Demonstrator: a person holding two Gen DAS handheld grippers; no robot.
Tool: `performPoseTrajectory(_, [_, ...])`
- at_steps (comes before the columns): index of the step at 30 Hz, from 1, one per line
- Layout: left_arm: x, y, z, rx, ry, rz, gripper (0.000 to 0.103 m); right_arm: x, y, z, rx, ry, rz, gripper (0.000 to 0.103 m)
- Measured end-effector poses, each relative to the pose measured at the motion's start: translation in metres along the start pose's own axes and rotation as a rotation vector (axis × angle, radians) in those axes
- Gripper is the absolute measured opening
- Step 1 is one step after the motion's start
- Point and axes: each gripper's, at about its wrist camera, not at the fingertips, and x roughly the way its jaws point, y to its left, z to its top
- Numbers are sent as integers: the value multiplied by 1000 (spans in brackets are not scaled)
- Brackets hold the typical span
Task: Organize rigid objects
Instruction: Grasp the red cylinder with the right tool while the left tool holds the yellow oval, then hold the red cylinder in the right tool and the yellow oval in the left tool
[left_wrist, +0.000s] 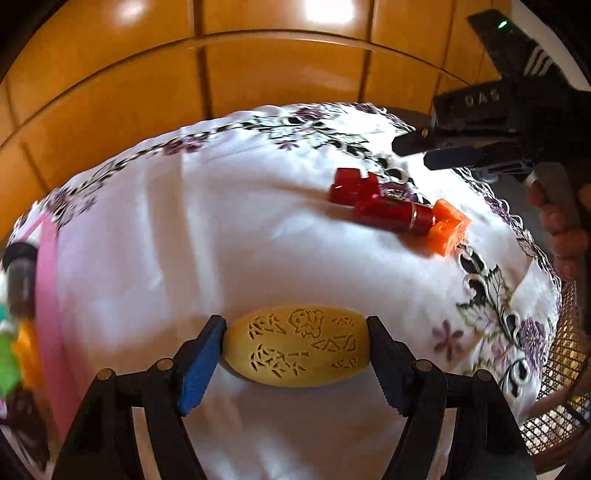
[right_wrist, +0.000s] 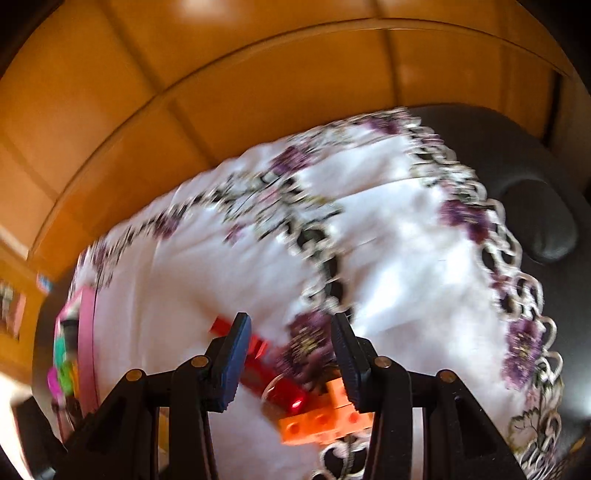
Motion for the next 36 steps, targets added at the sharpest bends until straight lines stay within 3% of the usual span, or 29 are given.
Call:
performPoseTrajectory(3, [-5,5,-9,-23,-15,3,76,12,15,-6,-80,62,12,45])
performPoseTrajectory(7, [-6,6,-11,-36,-25,6,76,30,32,-16,-181,136,-33,45])
performPoseTrajectory(13, [-9,9,-15,-51,-31,6,76,45,40,-27,-267,191,-82,45])
performPoseTrajectory(15, [-10,10,-16,-53,-32,6,76,45,51,-31,-324,189,-60,28])
performPoseTrajectory(17, [-10,11,-17,-57,-33,4,76,43,66,-38,-396,190,-2,25])
performPoseTrajectory(21, [-10,11,-20,-52,-31,10,76,50,87,-54,-521,212,-15,26])
performPoseTrajectory(26, [-10,11,-21,-55,-32,10,76,52,80,-53,-475,223,7,26])
performPoseTrajectory(36, [-9,11,-21,-42,-31,21,76,51,89,-53,-521,209,-20,26])
